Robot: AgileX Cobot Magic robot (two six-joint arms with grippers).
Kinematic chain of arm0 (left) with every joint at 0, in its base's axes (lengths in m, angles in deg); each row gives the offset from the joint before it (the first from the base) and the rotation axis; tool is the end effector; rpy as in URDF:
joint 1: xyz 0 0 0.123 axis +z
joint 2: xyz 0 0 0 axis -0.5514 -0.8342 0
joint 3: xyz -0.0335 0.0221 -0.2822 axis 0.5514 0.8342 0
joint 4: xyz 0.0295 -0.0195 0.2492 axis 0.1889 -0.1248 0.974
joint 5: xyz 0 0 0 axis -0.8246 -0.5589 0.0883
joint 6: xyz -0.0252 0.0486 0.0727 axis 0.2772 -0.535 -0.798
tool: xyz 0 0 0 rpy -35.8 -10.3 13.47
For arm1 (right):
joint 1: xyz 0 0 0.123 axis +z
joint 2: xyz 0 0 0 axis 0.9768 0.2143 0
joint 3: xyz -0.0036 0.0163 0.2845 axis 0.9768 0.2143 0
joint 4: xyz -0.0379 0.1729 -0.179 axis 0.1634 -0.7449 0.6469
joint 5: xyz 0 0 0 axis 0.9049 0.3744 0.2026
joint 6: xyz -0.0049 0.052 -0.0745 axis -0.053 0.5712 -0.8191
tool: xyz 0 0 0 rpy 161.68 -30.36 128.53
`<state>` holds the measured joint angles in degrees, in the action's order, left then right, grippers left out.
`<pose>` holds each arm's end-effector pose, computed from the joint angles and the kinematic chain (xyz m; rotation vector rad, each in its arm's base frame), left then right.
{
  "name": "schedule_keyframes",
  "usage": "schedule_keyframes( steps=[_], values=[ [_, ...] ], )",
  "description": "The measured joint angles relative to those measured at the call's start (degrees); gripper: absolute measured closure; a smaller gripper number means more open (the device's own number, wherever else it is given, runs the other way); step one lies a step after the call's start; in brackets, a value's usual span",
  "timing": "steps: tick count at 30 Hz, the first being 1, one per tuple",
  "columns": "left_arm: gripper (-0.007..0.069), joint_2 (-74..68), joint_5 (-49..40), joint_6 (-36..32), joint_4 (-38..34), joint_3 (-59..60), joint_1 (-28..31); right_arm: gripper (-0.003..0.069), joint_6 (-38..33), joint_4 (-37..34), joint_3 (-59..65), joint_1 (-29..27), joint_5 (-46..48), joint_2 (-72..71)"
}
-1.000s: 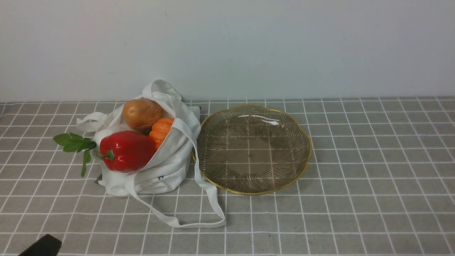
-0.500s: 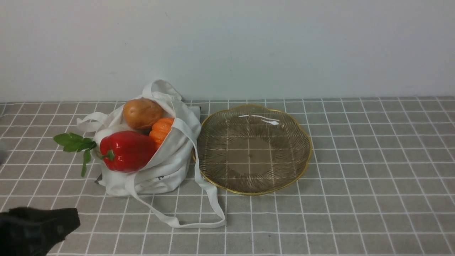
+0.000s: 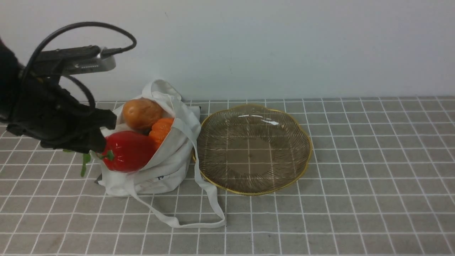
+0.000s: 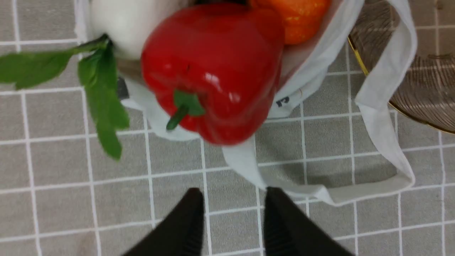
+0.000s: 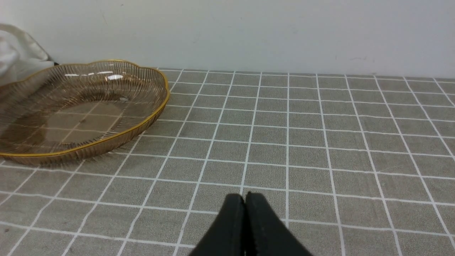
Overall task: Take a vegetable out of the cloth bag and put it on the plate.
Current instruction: Grab a bell pepper from the bag with your left arm
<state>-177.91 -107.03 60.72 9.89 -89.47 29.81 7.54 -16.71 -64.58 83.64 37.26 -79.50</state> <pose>0.3100 -0.0374 0.2945 0.0566 2.7732 -0.2995 0.0520 0.0062 0.1722 -0.0845 1.8744 0.0947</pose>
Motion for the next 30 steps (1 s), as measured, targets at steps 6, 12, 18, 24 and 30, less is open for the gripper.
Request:
schedule_keyframes(
  steps=[6,12,18,24,30],
  values=[
    [0.0053,-8.2,-1.4,-1.1,1.8,-7.3,-1.1,0.0674,0.0,0.0,0.0,0.0,0.0,0.0],
    [-0.0058,-12.5,1.4,-4.6,2.9,-8.1,-1.1,0.0674,0.0,0.0,0.0,0.0,0.0,0.0],
    [-0.0061,-15.9,1.6,-7.5,2.8,-8.1,-1.1,0.0674,0.0,0.0,0.0,0.0,0.0,0.0],
    [0.0022,-19.1,1.7,-7.1,2.3,-8.3,-1.1,0.0674,0.0,0.0,0.0,0.0,0.0,0.0],
    [0.0165,-18.3,1.7,-6.0,2.3,-8.3,-1.1,0.0674,0.0,0.0,0.0,0.0,0.0,0.0]
  ],
)
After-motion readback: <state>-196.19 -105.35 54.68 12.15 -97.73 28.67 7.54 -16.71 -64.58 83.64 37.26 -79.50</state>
